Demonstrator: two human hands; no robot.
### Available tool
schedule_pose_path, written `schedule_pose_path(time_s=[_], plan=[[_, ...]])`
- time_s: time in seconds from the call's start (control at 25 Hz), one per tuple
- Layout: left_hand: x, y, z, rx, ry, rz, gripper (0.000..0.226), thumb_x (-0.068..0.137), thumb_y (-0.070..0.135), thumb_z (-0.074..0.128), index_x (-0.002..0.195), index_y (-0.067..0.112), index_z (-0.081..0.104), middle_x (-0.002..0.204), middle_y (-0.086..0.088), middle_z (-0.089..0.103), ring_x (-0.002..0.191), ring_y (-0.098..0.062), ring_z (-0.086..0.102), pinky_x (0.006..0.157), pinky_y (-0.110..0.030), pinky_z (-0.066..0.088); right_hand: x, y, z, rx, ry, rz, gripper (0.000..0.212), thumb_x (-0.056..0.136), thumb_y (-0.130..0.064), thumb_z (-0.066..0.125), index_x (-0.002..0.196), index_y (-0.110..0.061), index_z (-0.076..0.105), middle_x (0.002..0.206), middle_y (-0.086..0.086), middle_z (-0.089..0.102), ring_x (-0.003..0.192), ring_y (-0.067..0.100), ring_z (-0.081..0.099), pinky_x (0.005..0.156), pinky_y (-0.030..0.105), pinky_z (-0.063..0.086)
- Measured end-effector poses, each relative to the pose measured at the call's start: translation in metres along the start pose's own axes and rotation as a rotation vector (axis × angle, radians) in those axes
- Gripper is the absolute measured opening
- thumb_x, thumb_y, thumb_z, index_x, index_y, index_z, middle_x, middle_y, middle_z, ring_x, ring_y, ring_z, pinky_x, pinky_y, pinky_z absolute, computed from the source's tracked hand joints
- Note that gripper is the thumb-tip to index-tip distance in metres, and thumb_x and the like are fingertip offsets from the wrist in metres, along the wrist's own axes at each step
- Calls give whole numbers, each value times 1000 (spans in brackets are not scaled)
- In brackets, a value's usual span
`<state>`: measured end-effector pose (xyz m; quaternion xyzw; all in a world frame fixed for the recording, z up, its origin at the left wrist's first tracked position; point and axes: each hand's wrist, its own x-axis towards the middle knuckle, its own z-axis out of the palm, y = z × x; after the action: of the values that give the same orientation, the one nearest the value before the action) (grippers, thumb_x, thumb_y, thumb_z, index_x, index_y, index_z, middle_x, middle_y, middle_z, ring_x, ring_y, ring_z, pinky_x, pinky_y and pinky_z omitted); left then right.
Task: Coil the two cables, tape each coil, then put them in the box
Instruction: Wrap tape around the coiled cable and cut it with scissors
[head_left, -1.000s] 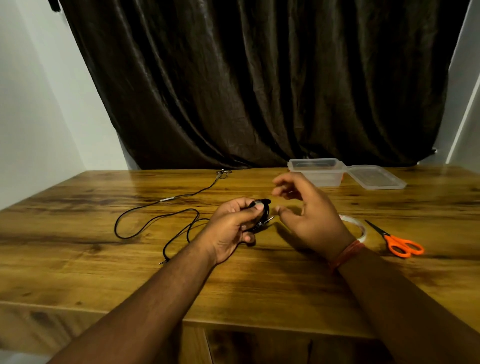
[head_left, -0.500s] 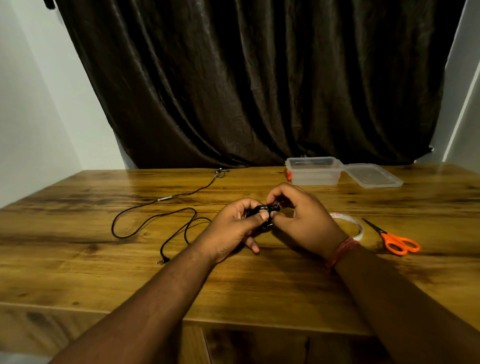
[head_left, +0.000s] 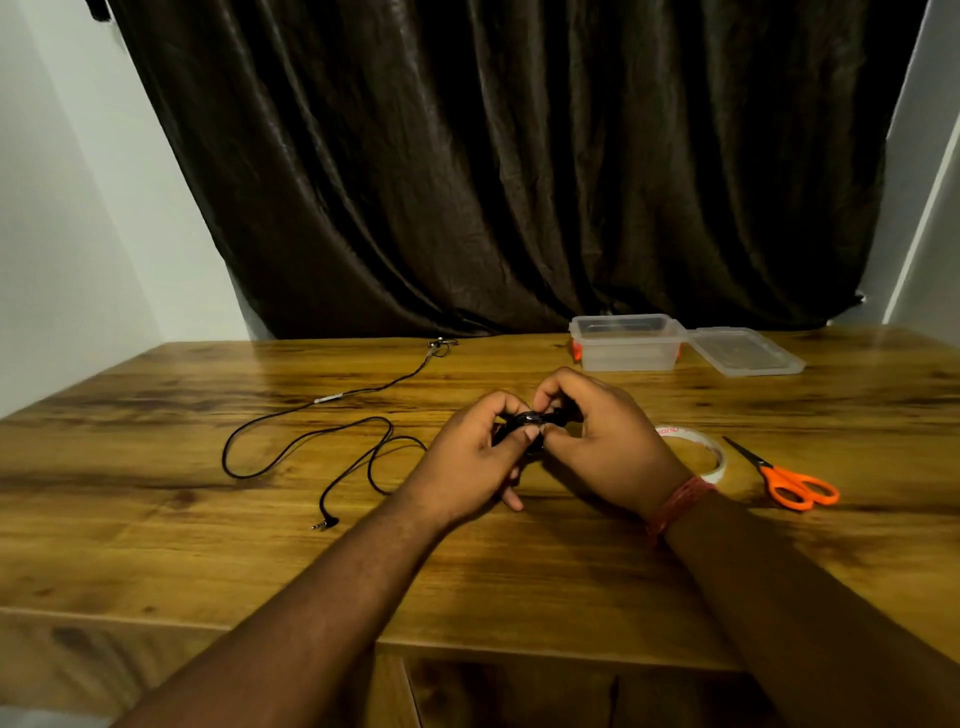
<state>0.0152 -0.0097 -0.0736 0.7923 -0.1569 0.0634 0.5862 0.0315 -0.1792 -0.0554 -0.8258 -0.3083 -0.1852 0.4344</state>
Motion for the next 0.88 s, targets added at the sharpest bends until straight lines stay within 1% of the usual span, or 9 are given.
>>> schedule_pose_path(time_s=[0.12, 0.24, 0.32, 0.4, 0.48, 0.6, 0.68, 0.8, 0.88], plan=[[-3, 6, 4, 131, 92, 99, 4, 97, 14, 59, 99, 16, 56, 82, -7, 57, 52, -15, 59, 44, -35, 55, 0, -1, 2, -18, 17, -15, 21, 78, -9, 64, 90, -24, 56, 88, -6, 60, 84, 9, 58, 74, 33, 50], [-5, 9, 6, 235, 153, 213, 4, 96, 11, 58, 98, 14, 56, 99, -2, 55, 55, -19, 63, 42, -40, 56, -1, -4, 4, -34, 23, -12, 20, 79, -11, 63, 90, -24, 53, 86, -6, 56, 81, 9, 54, 69, 26, 46], [-4, 8, 4, 371, 192, 326, 7, 95, 9, 57, 98, 15, 57, 99, 1, 55, 65, -18, 64, 54, -37, 57, -2, -4, 4, -53, 31, -12, 21, 79, -11, 62, 91, -24, 50, 85, -8, 54, 80, 7, 52, 66, 20, 42], [-1, 6, 5, 536, 235, 439, 12, 92, 7, 58, 101, 15, 60, 99, 1, 57, 84, -13, 58, 73, -25, 49, -3, -5, 5, -64, 45, -15, 22, 79, -11, 62, 91, -24, 49, 85, -9, 52, 79, 6, 51, 65, 17, 40], [-1, 6, 6, 584, 264, 461, 15, 90, 6, 58, 102, 14, 60, 99, 0, 57, 91, -10, 53, 79, -22, 43, -3, -6, 6, -70, 57, -23, 23, 79, -10, 62, 92, -23, 48, 85, -10, 51, 79, 5, 50, 65, 17, 39], [-1, 5, 7, 616, 291, 480, 16, 89, 6, 57, 103, 15, 59, 98, 0, 58, 91, -10, 53, 79, -23, 43, -4, -8, 6, -75, 67, -30, 24, 79, -8, 62, 92, -22, 48, 84, -10, 50, 78, 5, 50, 66, 18, 39], [-1, 4, 8, 546, 264, 431, 15, 91, 7, 57, 101, 17, 59, 94, 1, 62, 81, -13, 60, 72, -28, 50, -4, -9, 6, -62, 64, -10, 24, 79, -8, 63, 92, -22, 49, 84, -10, 51, 77, 4, 51, 64, 16, 39], [0, 5, 9, 103, 150, 134, 10, 95, 7, 57, 97, 17, 57, 79, -1, 64, 48, -18, 59, 46, -34, 54, -4, -8, 7, -22, 66, 55, 22, 81, -9, 64, 91, -23, 52, 83, -8, 55, 75, 3, 52, 62, 12, 39], [1, 5, 8, -118, 96, -6, 10, 95, 4, 58, 97, 14, 56, 78, -8, 58, 43, -14, 52, 42, -31, 53, -3, -7, 7, -26, 68, 74, 18, 81, -9, 65, 90, -22, 56, 82, -8, 58, 73, 1, 53, 60, 10, 37]])
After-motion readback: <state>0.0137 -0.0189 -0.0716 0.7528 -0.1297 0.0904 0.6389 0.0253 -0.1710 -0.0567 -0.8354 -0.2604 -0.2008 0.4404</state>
